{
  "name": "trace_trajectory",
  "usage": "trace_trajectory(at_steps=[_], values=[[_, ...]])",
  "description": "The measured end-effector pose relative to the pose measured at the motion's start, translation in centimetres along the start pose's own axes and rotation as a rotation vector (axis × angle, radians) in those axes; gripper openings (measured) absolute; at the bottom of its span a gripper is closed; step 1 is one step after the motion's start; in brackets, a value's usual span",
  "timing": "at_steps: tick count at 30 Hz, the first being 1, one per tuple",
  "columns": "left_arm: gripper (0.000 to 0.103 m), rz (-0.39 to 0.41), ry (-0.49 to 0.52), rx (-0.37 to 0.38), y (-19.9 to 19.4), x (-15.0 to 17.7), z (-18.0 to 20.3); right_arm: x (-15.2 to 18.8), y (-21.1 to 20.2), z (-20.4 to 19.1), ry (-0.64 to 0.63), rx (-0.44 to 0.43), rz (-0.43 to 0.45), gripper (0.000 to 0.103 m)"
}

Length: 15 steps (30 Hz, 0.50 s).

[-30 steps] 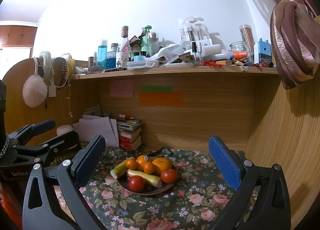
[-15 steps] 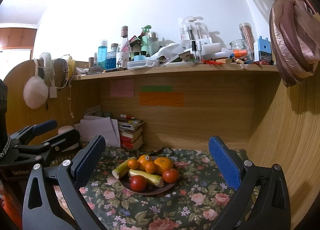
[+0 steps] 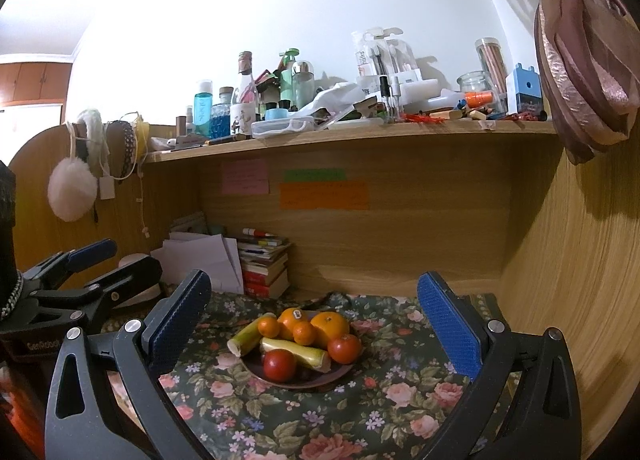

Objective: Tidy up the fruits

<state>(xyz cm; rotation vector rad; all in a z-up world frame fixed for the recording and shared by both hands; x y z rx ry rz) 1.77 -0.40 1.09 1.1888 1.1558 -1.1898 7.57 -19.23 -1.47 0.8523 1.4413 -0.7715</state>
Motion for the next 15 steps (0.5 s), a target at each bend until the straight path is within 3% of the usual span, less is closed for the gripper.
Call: trace_trajectory(at_steps=[15], values=[[0.103, -0.015, 0.002, 0.005, 0.71, 0.34, -0.15, 0.38, 0.64, 0.07, 0.013, -0.001, -0.013, 0.103]])
Point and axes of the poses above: each gripper's, at about its wrist camera, not at the fingertips, and y roughly the way its jaws point, z to its right, x to its underside, the point moved 2 cm from there along y, roughly the way its jaws point, and after that the axes turned 12 degrees about z, right-handed, at the moved point
